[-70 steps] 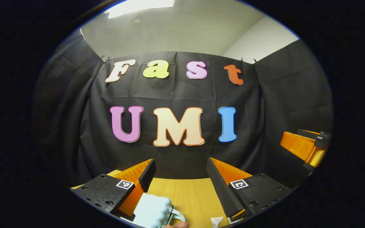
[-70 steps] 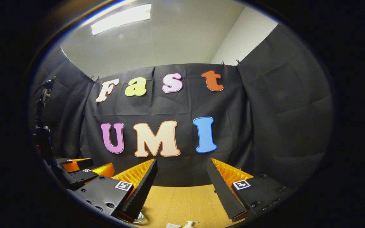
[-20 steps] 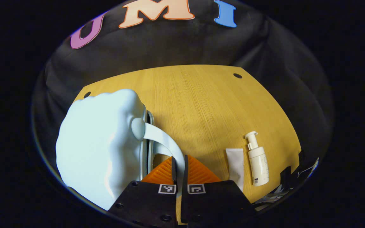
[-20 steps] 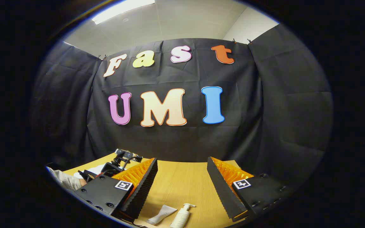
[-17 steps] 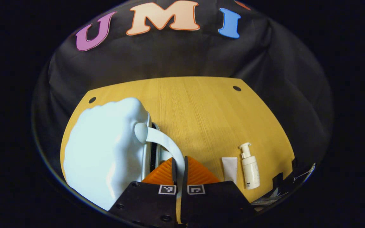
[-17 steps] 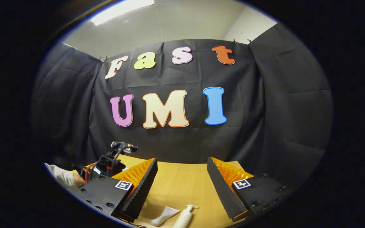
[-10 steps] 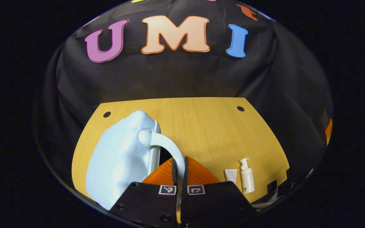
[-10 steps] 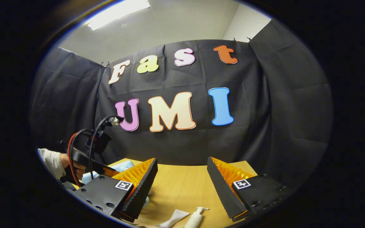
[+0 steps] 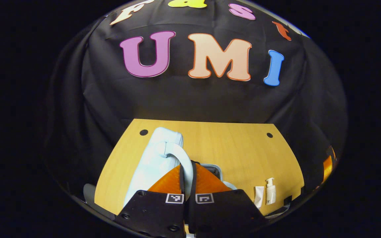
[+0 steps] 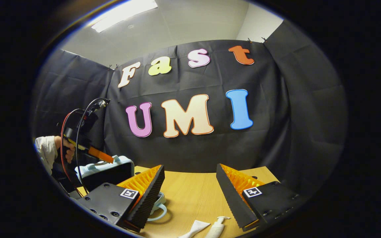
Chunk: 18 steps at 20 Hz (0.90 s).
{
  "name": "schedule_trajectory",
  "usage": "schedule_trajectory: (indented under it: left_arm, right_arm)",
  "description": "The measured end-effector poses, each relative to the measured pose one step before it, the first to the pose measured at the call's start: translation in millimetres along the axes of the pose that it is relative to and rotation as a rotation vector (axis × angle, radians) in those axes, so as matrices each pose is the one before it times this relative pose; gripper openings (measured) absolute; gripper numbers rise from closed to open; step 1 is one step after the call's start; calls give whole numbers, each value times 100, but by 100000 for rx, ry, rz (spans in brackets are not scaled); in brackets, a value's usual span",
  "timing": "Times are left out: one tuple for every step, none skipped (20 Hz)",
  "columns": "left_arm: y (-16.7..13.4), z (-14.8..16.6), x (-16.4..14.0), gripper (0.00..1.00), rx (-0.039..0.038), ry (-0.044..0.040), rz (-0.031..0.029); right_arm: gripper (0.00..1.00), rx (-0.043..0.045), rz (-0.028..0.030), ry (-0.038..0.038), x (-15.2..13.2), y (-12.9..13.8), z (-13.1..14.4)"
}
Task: First open the suitcase, pack the skin care products into it, and then close the suitcase.
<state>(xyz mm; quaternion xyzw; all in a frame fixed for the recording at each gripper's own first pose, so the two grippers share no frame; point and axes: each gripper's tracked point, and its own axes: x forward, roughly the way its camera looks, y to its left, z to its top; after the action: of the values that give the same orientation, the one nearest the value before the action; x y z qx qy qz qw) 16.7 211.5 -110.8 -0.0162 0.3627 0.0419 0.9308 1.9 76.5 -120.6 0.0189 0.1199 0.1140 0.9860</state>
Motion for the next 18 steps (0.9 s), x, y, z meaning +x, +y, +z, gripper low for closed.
schedule_trajectory:
  left_arm:
    - [1672, 582, -36, 0, 1129, -854, 2429]
    - [1762, 366, -191, 0, 1214, -1064, 2313]
    - [1694, 430, -136, 0, 1937, -897, 1926]
    - [1229, 65, -146, 0, 946, 777, 606]
    - [1579, 253, 28, 0, 476, -198, 804]
    - [1562, 143, 195, 0, 186, 465, 1289]
    - [1779, -25, 220, 0, 400, 725, 1930]
    - [1931, -46, 26, 0, 1152, -145, 2868]
    - [1746, -65, 362, 0, 712, 653, 2283]
    - [1394, -283, 408, 0, -603, 385, 1194]
    - [1192, -564, 422, 0, -852, 1877, 1444]
    - [1292, -587, 591, 0, -290, 1405, 1101]
    - [1365, -533, 912, 0, -1034, 1099, 1224]
    - [780, -911, 873, 0, -1337, 2678, 911]
    - [537, -443, 1017, 0, -1155, 1032, -142]
    - [209, -536, 1134, 0, -1877, 1461, 220]
    - [562, -618, 859, 0, -1390, 2249, 449]
    - [582, -583, 1077, 0, -1220, 2484, 115]
  right_arm:
    - [99, -766, 277, 485, 289, 413, -202]
    - [99, -231, 372, 259, 94, 586, -141]
    - [99, -55, 271, 321, 225, 470, -122]
    - [99, -260, 196, 282, 207, 521, -132]
    - [99, -224, -147, -128, 193, 376, 82]
    - [99, 227, 101, -43, 293, 458, 65]
    - [98, 521, 260, 28, 278, 571, 37]
    - [99, 225, 42, 147, 285, 497, -129]
    - [99, -313, -241, 154, 342, 460, -130]
    - [99, -666, -317, 256, 276, 469, -194]
    - [99, -600, 315, 614, 296, 606, -226]
    - [99, -413, 509, 633, 200, 759, -311]
    - [98, -365, 409, 497, 226, 623, -220]
    - [99, -594, -137, 497, 199, 452, -137]
    - [99, -288, 335, 215, 191, 498, -74]
    - [99, -93, 324, 330, 157, 611, -129]
    - [98, -171, -84, 413, 221, 324, -82]
    - [98, -96, -62, 639, 154, 273, -246]
